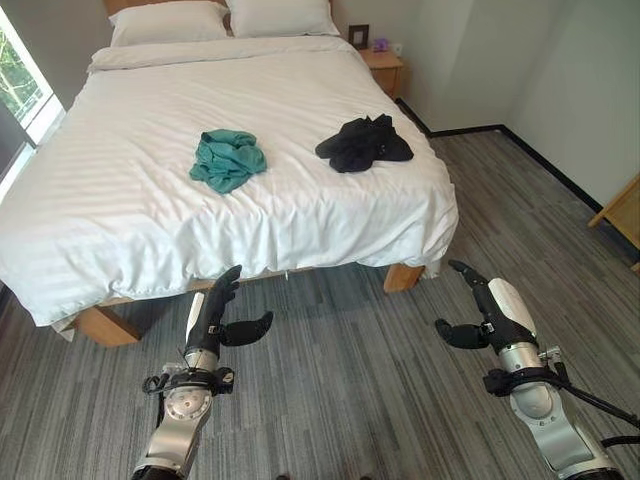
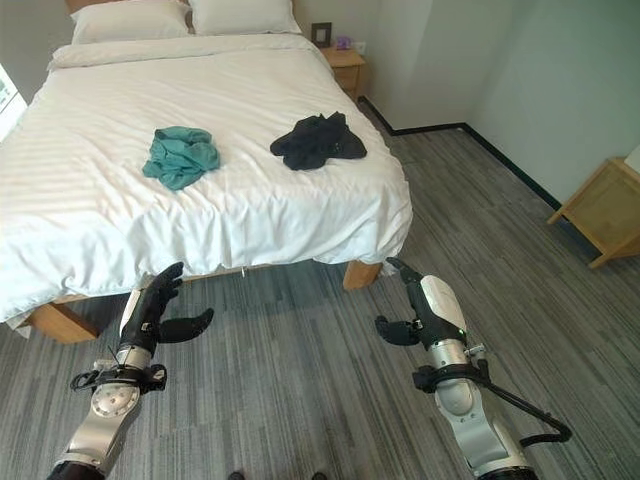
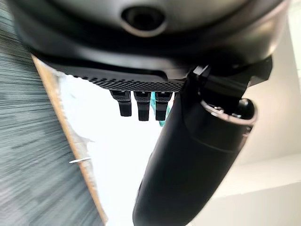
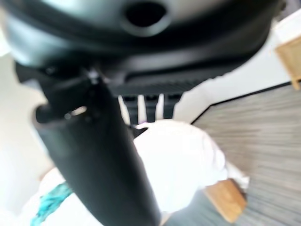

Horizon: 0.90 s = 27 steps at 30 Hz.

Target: Pick up bed clothes into laundry basket.

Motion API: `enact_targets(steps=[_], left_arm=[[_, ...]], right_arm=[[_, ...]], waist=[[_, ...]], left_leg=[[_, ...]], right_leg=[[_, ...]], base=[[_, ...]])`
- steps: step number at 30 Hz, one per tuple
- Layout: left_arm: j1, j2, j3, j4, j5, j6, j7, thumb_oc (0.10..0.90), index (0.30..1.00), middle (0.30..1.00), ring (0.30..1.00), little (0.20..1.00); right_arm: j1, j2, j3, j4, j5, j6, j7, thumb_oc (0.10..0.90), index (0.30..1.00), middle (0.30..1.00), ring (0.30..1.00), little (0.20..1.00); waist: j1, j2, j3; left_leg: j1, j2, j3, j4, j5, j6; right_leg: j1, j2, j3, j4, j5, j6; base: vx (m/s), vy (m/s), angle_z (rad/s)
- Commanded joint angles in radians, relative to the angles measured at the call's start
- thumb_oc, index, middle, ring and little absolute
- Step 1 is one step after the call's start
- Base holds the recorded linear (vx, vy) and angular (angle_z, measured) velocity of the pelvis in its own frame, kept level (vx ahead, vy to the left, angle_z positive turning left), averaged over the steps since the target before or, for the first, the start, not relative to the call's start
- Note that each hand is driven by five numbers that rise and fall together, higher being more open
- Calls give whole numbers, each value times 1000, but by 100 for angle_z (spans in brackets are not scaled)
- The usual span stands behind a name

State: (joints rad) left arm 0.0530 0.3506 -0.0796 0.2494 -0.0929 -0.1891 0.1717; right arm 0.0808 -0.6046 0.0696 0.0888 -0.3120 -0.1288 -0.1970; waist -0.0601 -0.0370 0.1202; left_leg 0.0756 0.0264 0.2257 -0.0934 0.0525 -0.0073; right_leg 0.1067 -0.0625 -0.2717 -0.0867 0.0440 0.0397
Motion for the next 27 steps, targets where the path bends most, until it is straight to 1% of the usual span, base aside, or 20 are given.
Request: enact_targets(steps=[1,3,4,6,8,9,10,12,13,14,16,17,19,20,21,22,23,24,26,27], left_arm=[[-58,58,48,-133,25,-73,47,800,900,900,900,900],[-41,56,63,-148,17,-64,52,800,900,900,900,900],[-43,58,69,-149,23,-55,63,800,900,900,900,900],[-43,58,76,-155,29,-48,62,800,900,900,900,900],[-47,56,75,-144,44,-43,60,800,900,900,900,900],[-53,53,68,-135,46,-43,53,800,900,900,900,900],[-46,58,72,-134,61,-43,41,800,900,900,900,900],[-33,56,77,-134,72,-38,34,800,900,900,900,900],[-23,52,81,-134,73,-38,30,800,900,900,900,900],[-16,44,83,-143,61,-40,29,800,900,900,900,900],[-15,32,76,-149,35,-43,29,800,900,900,900,900],[-13,25,69,-148,28,-45,30,800,900,900,900,900],[-6,13,63,-143,24,-46,31,800,900,900,900,900],[5,10,63,-147,28,-45,26,800,900,900,900,900],[6,9,62,-148,28,-45,26,800,900,900,900,900],[11,10,61,-152,31,-43,20,800,900,900,900,900],[19,13,63,-153,45,-39,12,800,900,900,900,900],[25,13,59,-150,50,-32,11,800,900,900,900,900],[19,10,47,-141,55,-20,13,800,900,900,900,900],[18,9,46,-139,55,-20,13,800,900,900,900,900]], right_arm=[[-61,-12,-91,-91,19,-84,-47,800,900,900,900,900],[-66,3,-87,-102,23,-82,-42,800,900,900,900,900],[-84,16,-74,-103,26,-75,-38,800,900,900,900,900],[-86,23,-73,-111,22,-72,-35,800,900,900,900,900],[-72,34,-80,-118,29,-71,-29,800,900,900,900,900],[-40,39,-93,-122,40,-73,-25,800,900,900,900,900],[-17,33,-97,-126,35,-71,-19,800,900,900,900,900],[-9,34,-101,-126,41,-73,-14,800,900,900,900,900],[-3,28,-105,-125,53,-79,-13,800,900,900,900,900],[-1,23,-109,-130,61,-84,-15,800,900,900,900,900],[5,4,-122,-138,76,-90,-21,800,900,900,900,900],[7,-1,-124,-133,83,-84,-20,800,900,900,900,900],[0,-11,-119,-122,82,-69,-11,800,900,900,900,900],[4,-13,-122,-119,90,-69,-3,800,900,900,900,900],[5,-13,-122,-120,90,-69,-3,800,900,900,900,900],[6,-13,-123,-117,93,-69,-1,800,900,900,900,900],[13,-16,-126,-108,94,-72,-1,800,900,900,900,900],[12,-23,-124,-98,95,-72,-4,800,900,900,900,900],[-4,-39,-123,-83,92,-68,-11,800,900,900,900,900],[-5,-40,-122,-82,92,-68,-11,800,900,900,900,900]], waist=[[38,1,-19],[42,2,11],[38,17,43],[39,23,50],[31,19,56],[13,15,63],[9,9,54],[10,7,50],[16,3,55],[24,-1,66],[35,-13,100],[44,-26,113],[58,-32,126],[65,-28,119],[67,-30,118],[69,-27,111],[67,-14,97],[70,-1,87],[78,13,68],[77,12,66]], left_leg=[[8,64,16,6,-64,-52],[14,61,25,6,-73,-35],[25,72,34,6,-77,-30],[27,81,43,6,-82,-33],[40,77,44,6,-92,-42],[59,80,25,6,-109,-61],[91,85,17,6,-134,-75],[113,88,20,20,-119,-81],[86,102,31,127,-124,-93],[37,124,35,264,-100,-109],[-107,187,19,576,-12,-148],[-154,189,29,661,16,-150],[-248,174,60,709,-15,-137],[-294,173,99,613,-26,-122],[-290,170,103,607,-25,-122],[-291,174,128,531,-25,-117],[-285,181,162,413,-10,-116],[-274,184,193,264,61,-127],[-281,202,196,48,120,-139],[-276,198,195,36,124,-141]], right_leg=[[-69,-154,38,127,10,168],[-150,-162,60,271,25,193],[-230,-169,46,407,74,222],[-277,-179,28,460,81,222],[-287,-180,-21,393,48,209],[-282,-130,-43,271,8,167],[-244,-115,-50,172,7,145],[-212,-102,-46,131,15,127],[-170,-90,-43,108,2,108],[-139,-85,-51,94,-4,87],[-76,-67,-77,58,-28,35],[-50,-67,-76,48,-41,20],[-14,-68,-61,33,-62,17],[14,-66,-52,23,-83,31],[13,-69,-50,23,-82,32],[24,-72,-44,19,-91,41],[40,-62,-43,12,-101,56],[64,-56,-43,7,-114,70],[124,-62,-34,2,-140,102],[124,-63,-35,2,-142,103]], base=[[-70,26,-11],[-20,35,-19],[-19,29,-35],[54,-15,-41],[254,-131,-12],[454,-305,5],[355,-271,20],[232,-195,50],[231,-266,61],[170,-304,30],[164,-314,9],[210,-243,12],[292,-83,-3],[293,21,-29],[304,68,-37],[253,103,-31],[434,174,-54],[459,196,-43],[539,186,-30],[464,130,-32]])
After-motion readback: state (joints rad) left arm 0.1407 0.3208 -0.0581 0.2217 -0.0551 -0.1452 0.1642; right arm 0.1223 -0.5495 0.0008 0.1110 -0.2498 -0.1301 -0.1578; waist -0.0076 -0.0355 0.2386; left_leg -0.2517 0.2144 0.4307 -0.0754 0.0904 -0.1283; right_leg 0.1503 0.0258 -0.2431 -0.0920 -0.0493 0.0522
